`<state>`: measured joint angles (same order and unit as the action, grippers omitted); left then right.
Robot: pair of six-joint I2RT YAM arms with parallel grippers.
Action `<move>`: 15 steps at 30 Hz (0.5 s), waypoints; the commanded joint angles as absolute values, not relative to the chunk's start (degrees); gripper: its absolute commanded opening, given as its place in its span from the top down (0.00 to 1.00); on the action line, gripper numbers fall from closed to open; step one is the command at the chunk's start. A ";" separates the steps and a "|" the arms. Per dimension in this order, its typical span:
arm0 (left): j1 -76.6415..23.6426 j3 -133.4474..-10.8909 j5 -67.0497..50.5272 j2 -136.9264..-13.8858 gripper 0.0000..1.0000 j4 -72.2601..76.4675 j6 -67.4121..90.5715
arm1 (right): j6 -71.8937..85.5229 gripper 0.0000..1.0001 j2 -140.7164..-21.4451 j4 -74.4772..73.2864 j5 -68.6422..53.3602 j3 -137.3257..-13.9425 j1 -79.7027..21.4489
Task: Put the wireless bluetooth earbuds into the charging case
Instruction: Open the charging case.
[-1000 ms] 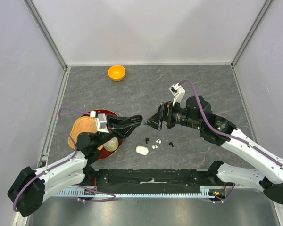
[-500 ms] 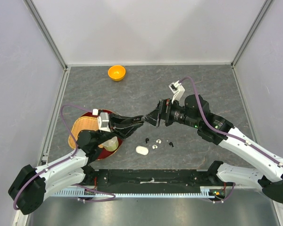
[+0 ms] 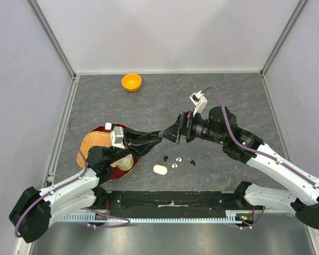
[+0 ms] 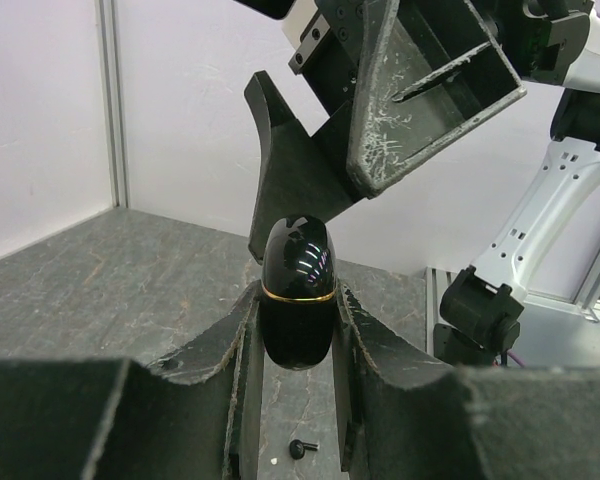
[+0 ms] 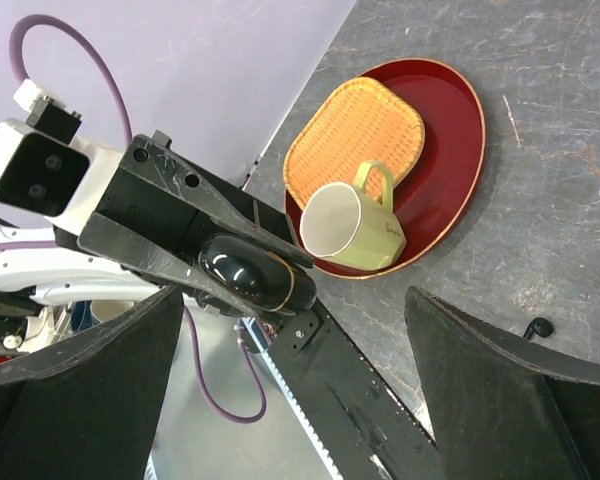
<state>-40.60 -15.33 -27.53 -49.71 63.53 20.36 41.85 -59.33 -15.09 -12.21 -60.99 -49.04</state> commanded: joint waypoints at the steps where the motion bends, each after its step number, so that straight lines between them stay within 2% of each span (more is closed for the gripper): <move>1: -40.69 -17.93 -26.98 -49.22 0.98 63.81 19.42 | 39.82 0.02 -59.24 -15.03 -14.94 -61.61 -49.48; 15: -40.69 -18.72 -28.48 -49.66 0.98 63.63 19.07 | 38.50 0.02 -60.73 -18.98 -11.69 -62.75 -49.48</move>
<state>-40.60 -16.23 -27.62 -49.74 62.24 20.34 39.55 -60.64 -18.79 -13.08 -61.01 -49.30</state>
